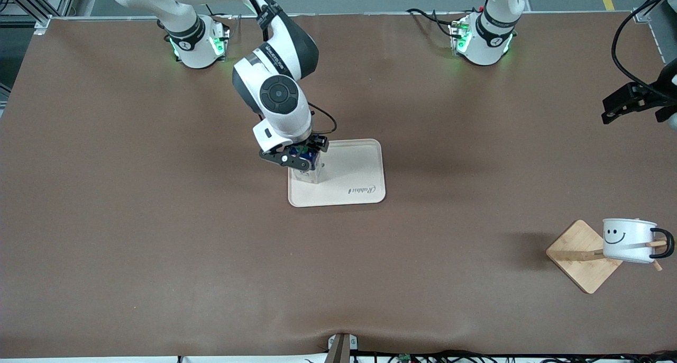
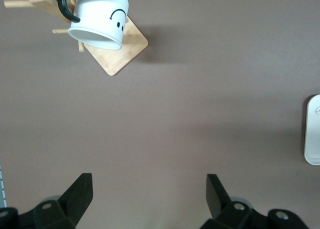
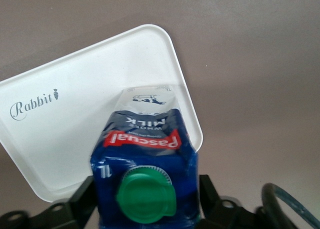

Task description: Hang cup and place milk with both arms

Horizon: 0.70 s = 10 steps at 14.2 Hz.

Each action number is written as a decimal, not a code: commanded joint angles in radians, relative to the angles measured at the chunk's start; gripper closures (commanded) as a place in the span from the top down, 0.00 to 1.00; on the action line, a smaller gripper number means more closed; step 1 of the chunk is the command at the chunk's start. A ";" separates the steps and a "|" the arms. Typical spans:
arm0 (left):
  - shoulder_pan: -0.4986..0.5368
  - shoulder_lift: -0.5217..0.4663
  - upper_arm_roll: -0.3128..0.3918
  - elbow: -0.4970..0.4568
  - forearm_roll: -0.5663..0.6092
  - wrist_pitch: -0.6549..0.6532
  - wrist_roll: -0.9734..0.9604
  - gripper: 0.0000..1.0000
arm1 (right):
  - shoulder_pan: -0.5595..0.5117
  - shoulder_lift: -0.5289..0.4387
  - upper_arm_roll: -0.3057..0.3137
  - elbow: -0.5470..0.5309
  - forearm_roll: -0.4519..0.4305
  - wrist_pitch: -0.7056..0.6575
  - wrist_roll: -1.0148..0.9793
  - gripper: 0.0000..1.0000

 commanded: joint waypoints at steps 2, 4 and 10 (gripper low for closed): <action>-0.014 -0.026 0.005 -0.030 -0.006 0.005 -0.013 1.00 | -0.004 -0.008 -0.006 0.006 0.010 -0.004 0.018 0.00; -0.014 -0.030 -0.007 -0.028 -0.008 -0.006 -0.044 1.00 | -0.004 -0.010 -0.006 0.051 0.011 -0.017 0.009 0.00; -0.012 -0.038 -0.027 -0.025 -0.005 -0.052 -0.110 1.00 | -0.168 -0.073 -0.026 0.277 0.105 -0.459 -0.158 0.00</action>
